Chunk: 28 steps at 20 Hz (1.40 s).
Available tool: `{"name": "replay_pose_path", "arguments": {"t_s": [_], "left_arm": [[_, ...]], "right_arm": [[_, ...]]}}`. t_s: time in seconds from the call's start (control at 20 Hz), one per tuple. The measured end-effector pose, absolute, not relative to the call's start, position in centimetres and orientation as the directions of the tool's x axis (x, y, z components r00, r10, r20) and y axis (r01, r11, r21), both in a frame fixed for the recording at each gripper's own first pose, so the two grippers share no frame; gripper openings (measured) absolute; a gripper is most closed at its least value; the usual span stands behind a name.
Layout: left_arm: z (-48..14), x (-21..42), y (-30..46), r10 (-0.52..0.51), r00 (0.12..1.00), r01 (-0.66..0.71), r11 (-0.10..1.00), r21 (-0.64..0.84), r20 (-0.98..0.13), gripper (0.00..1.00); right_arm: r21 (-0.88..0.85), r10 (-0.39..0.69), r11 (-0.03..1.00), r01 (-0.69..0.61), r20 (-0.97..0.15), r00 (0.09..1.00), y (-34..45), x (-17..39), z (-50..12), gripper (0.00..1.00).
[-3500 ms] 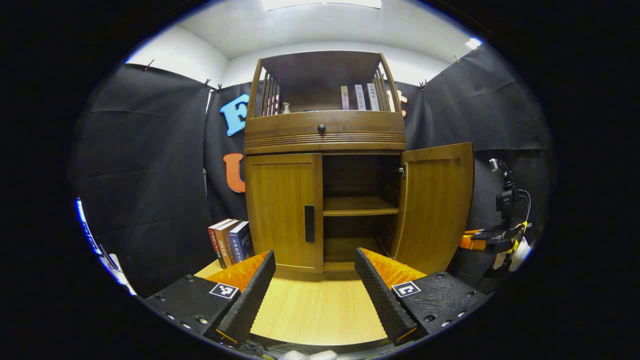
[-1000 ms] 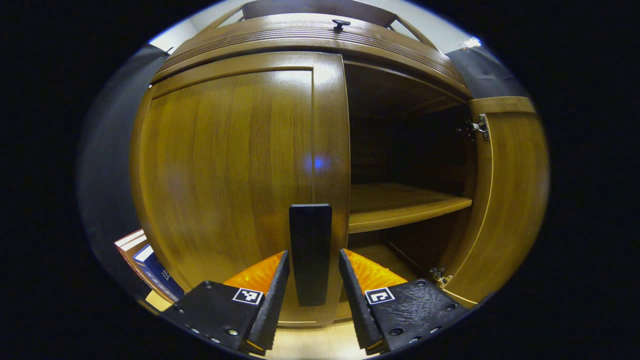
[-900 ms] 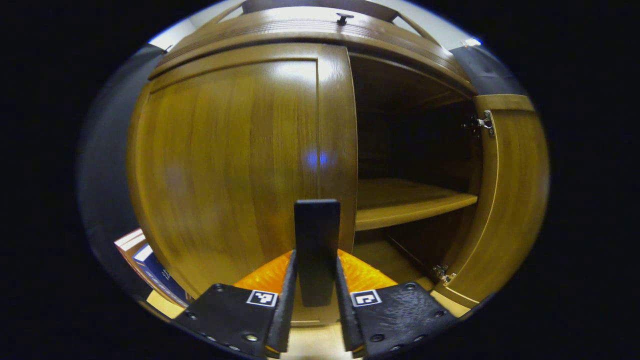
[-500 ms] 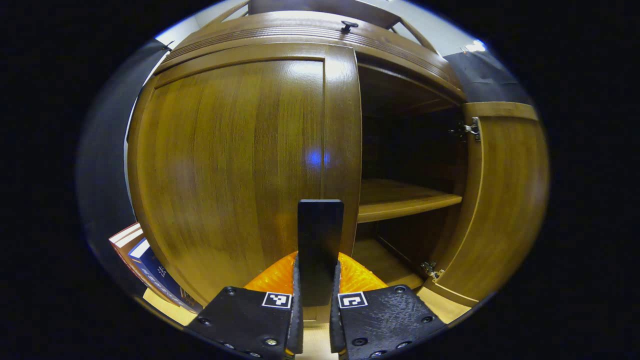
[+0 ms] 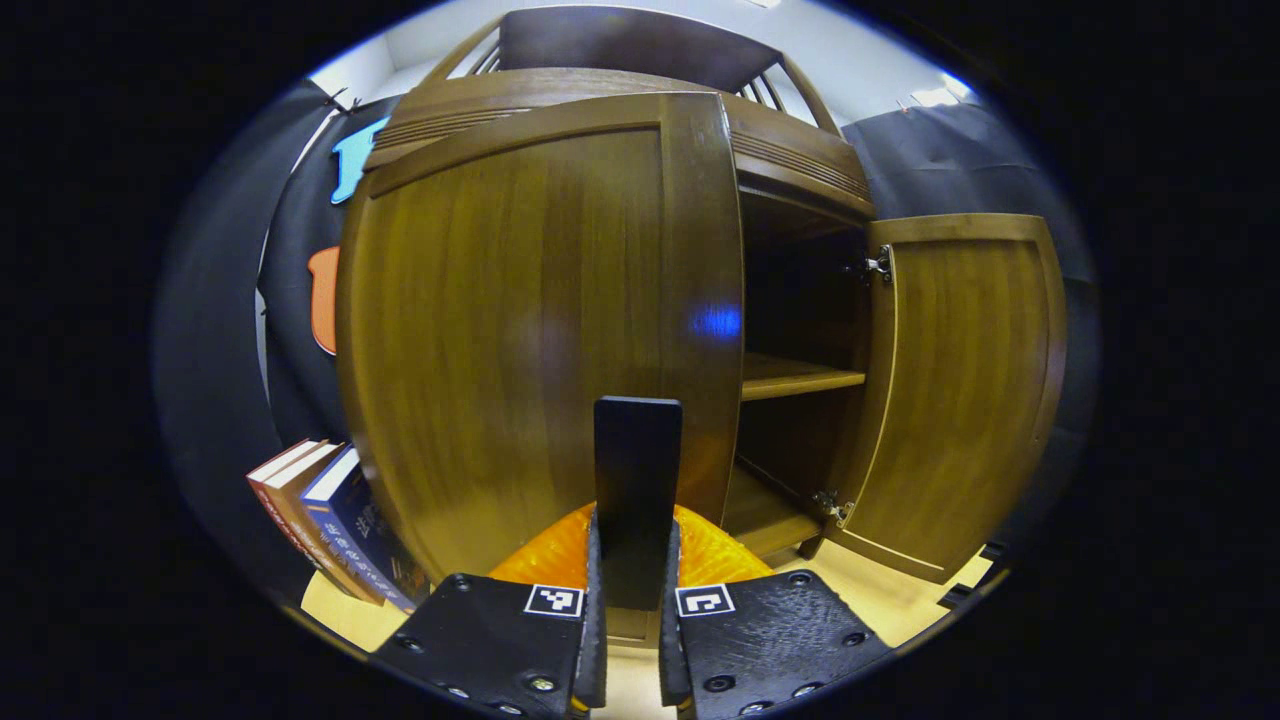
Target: Open the right door of the double-door shoe cabinet with the right hand, and open the left door with the left hand.
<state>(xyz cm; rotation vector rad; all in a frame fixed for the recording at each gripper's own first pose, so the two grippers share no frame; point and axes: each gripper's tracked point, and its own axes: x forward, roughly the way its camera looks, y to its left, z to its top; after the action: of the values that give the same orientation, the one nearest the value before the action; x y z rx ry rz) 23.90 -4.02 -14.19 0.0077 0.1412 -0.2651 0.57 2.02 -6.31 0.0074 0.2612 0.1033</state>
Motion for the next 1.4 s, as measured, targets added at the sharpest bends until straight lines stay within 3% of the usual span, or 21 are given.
{"name": "replay_pose_path", "arguments": {"t_s": [0.6,0.7,0.95,1.0,1.05,1.1,1.4], "left_arm": [[-14.1,16.1,5.1,-0.138,0.979,0.138,0.99,-0.011,-0.149,0.19],[-14.1,14.9,7.1,-0.105,0.983,0.108,0.994,0.009,-0.152,0.1],[-14.2,13.4,12.5,0.005,0.989,-0.004,1.0,0.006,-0.149,0.0],[-14.2,13.2,13.4,0.013,0.989,-0.013,1.0,0.005,-0.147,0.0],[-14.1,13.1,14.3,0.017,0.99,-0.016,1.0,0.007,-0.137,0.1],[-14.1,13.2,15.1,0.021,0.99,-0.02,1.0,0.004,-0.137,0.0],[-14.1,13.1,17.6,-0.03,0.99,0.027,0.999,-0.019,-0.138,0.0]], "right_arm": [[0.053,0.178,0.984,-0.17,-0.268,0.947,4.5,-1.9,-7.5,1.0],[0.052,0.198,0.98,-0.191,-0.27,0.942,5.3,-2.1,-7.8,1.0],[0.067,0.248,0.969,-0.238,-0.278,0.928,7.1,-3.2,-8.3,1.0],[0.068,0.252,0.968,-0.243,-0.276,0.927,7.2,-3.5,-8.4,1.0],[0.068,0.257,0.966,-0.248,-0.275,0.926,7.3,-3.6,-8.3,1.0],[0.068,0.258,0.966,-0.249,-0.274,0.927,7.2,-3.7,-8.2,1.0],[0.086,0.245,0.969,-0.23,-0.257,0.935,6.5,-4.1,-7.9,1.0]]}}
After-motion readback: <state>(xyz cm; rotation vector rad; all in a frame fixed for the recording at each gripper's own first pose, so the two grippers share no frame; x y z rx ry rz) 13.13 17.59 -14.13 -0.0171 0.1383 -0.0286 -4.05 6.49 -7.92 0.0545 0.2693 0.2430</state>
